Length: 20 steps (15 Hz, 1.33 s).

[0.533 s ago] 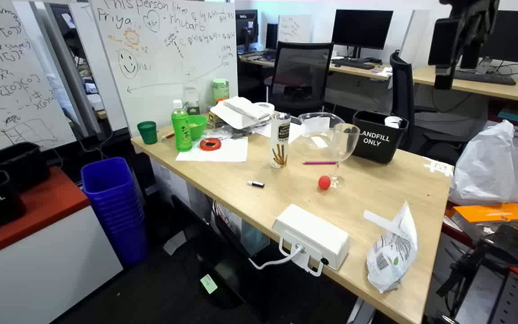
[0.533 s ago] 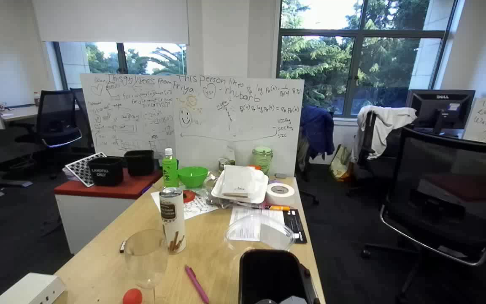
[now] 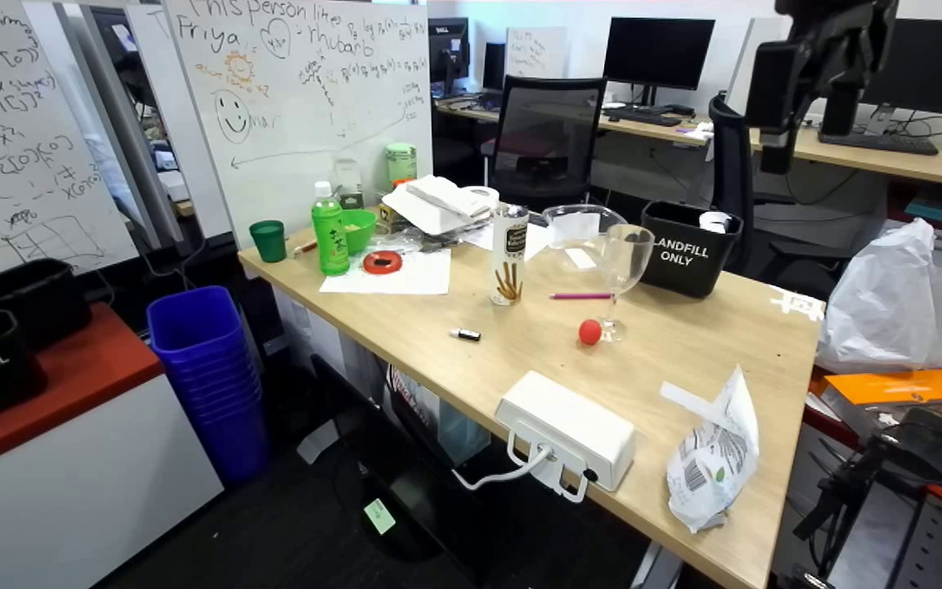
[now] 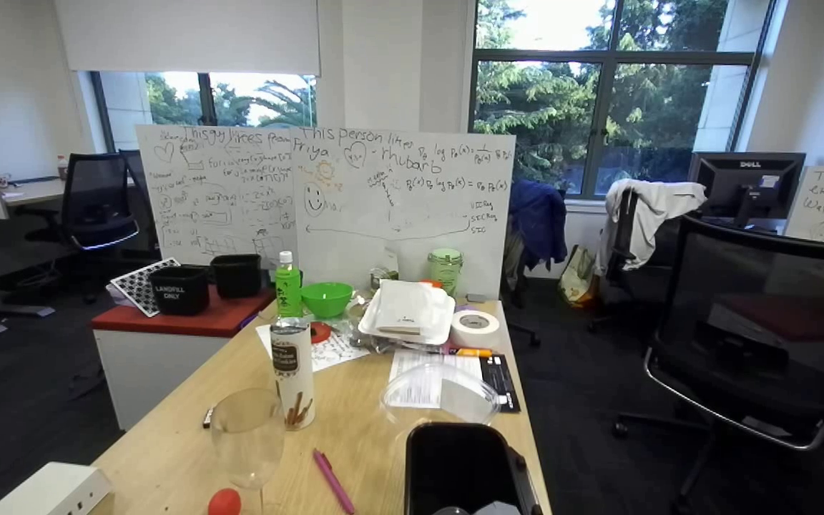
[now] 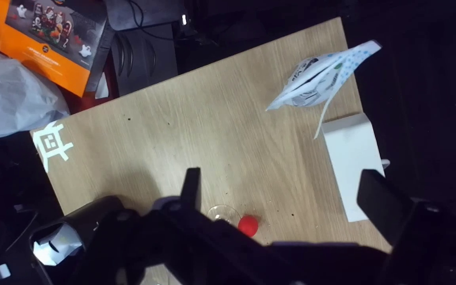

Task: Pick up the red ball and throw it in the black bin

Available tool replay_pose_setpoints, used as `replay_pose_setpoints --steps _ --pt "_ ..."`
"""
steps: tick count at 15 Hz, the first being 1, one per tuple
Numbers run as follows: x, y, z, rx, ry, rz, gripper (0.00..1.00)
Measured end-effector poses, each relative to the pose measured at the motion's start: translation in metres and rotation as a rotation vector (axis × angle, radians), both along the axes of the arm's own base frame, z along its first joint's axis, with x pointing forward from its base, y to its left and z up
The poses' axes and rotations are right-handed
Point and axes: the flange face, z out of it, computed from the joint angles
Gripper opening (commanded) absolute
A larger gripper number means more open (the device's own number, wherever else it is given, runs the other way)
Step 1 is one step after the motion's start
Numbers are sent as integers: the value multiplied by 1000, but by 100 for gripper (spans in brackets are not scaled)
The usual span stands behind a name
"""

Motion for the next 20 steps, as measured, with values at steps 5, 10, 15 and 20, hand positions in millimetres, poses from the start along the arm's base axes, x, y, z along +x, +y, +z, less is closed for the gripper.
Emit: replay_pose_setpoints --steps 5,10,15,20 --pt "35 35 -37 100 1 -262 100" --pt "80 36 -74 189 -57 -521 100" --pt "81 37 -75 189 -61 -525 100" --pt "83 36 -77 184 -67 -554 100"
